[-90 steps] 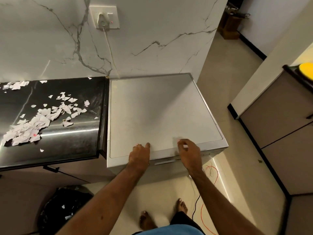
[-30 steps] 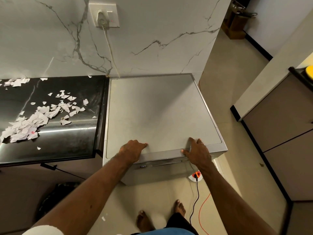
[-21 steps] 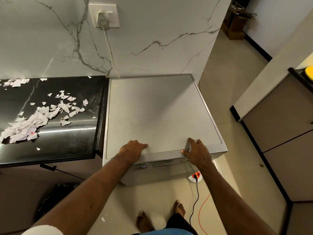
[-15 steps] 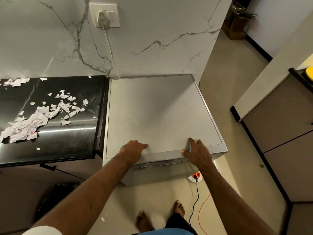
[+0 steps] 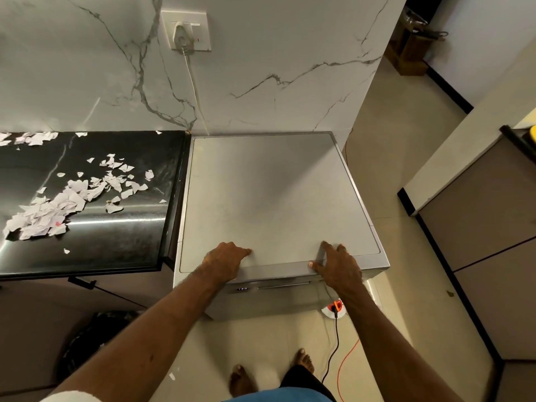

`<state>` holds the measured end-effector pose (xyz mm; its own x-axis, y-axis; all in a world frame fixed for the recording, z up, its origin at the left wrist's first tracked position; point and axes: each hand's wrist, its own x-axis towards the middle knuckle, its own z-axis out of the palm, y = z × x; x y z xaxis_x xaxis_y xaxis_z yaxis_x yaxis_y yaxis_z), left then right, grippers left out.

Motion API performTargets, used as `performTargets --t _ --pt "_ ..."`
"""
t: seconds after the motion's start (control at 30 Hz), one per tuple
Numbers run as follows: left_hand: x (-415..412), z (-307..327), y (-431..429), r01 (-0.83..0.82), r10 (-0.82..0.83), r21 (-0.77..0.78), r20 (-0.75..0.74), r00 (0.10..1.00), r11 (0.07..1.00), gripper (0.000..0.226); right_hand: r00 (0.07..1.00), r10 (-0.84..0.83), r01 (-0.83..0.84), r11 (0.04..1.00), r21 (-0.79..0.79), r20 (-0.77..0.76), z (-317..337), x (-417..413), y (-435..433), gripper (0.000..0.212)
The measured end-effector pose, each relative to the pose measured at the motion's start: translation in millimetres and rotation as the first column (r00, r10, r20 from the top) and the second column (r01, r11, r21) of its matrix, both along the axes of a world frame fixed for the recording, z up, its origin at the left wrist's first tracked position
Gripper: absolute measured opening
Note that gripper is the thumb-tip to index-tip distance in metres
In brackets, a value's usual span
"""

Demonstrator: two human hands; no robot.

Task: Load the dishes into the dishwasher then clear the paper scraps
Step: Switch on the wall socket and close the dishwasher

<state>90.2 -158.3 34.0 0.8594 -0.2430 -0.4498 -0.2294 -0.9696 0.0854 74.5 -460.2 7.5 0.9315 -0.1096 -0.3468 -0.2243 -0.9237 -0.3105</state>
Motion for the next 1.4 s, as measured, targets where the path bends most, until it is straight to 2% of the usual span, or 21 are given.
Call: performTargets --t 0.17,0.33,0.47,0.53,0.63,0.83,1.07,1.4 --pt "-4.1 -0.8 -0.4 -0.042 0.042 -0.004 0.024 0.999 0.999 0.071 1.0 -0.008 0.008 1.0 0.008 0.024 -5.0 -3.5 -1.0 0.069" --pt "-17.2 -6.1 5.6 -0.198 0.198 -0.085 0.002 0.98 0.977 0.065 1.0 0.027 -0.027 1.0 -0.009 0.012 -10.8 -6.1 -4.8 0.064" --pt "-28.5 -7.6 8.0 -0.346 0.336 -0.246 -0.082 0.938 0.905 0.075 0.995 0.072 -0.068 0.996 0.058 -0.062 -9.6 1.6 -11.1 0.078" --pt "-35.3 -7.0 7.1 -0.391 0.389 -0.295 -0.068 0.919 0.872 0.08 0.994 0.102 -0.099 0.991 0.091 -0.029 -5.3 6.6 -10.9 0.087" --pt "-46.2 -4.7 5.8 -0.422 0.434 -0.338 -0.044 0.9 0.841 0.078 0.986 0.161 -0.165 0.977 0.136 0.039 1.4 16.7 -5.0 0.087" --pt "-69.2 7.8 6.6 -0.521 0.552 -0.338 -0.007 0.834 0.784 0.073 0.942 0.329 -0.335 0.917 0.216 0.064 4.6 39.5 20.5 0.085" --pt "-102.1 16.2 15.5 -0.656 0.684 -0.314 -0.031 0.729 0.686 0.074 0.877 0.477 -0.475 0.835 0.279 0.063 2.0 34.2 64.4 0.082" --pt "-131.3 16.6 71.2 -0.73 0.756 -0.335 -0.071 0.65 0.596 0.077 0.813 0.581 -0.563 0.767 0.308 0.04 3.0 18.1 133.8 0.082"
